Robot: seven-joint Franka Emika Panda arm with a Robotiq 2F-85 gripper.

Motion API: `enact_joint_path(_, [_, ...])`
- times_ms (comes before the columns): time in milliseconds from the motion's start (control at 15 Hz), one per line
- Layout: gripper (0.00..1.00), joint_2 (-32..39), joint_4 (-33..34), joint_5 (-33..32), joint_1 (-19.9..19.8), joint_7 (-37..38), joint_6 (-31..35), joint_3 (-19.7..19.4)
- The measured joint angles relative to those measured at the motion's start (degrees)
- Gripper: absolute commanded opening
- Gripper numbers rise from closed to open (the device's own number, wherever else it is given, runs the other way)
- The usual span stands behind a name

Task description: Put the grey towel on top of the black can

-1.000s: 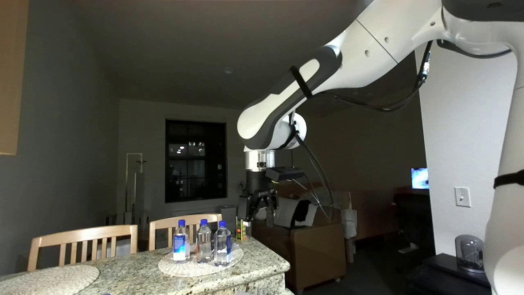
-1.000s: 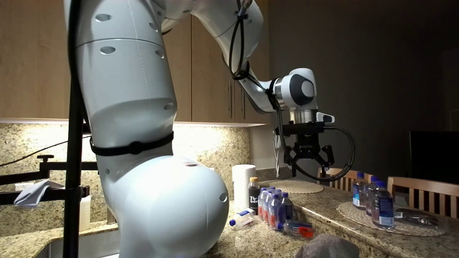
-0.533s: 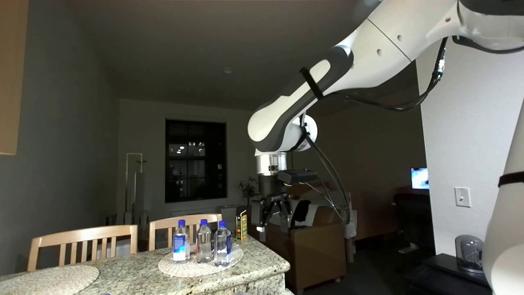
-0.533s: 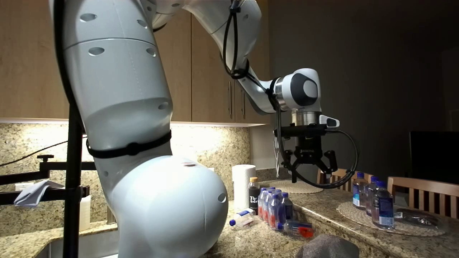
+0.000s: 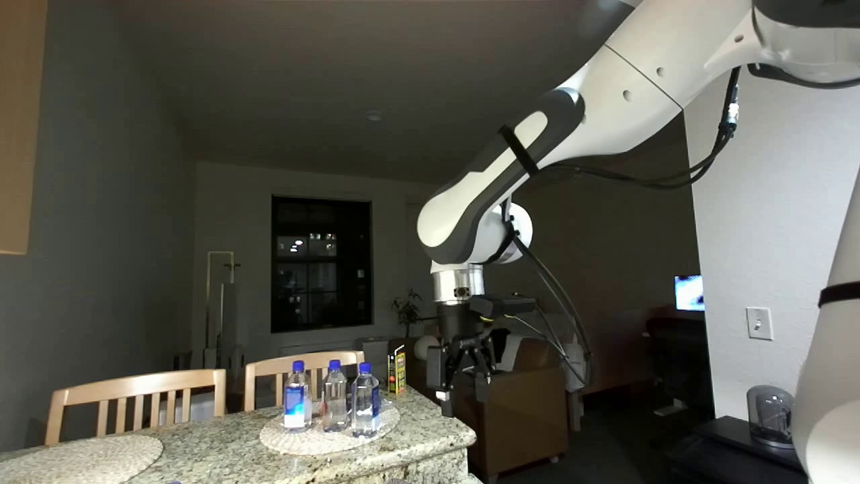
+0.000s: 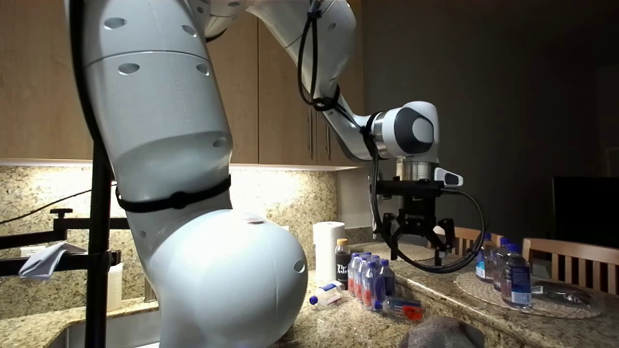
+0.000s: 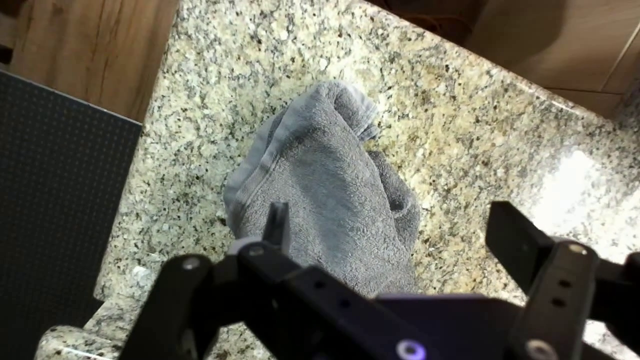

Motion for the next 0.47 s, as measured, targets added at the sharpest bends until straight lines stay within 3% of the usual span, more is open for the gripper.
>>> enact_joint_path(467, [1.0,0.0,0.09,0.0,0.01,0.02,0.0,0.3])
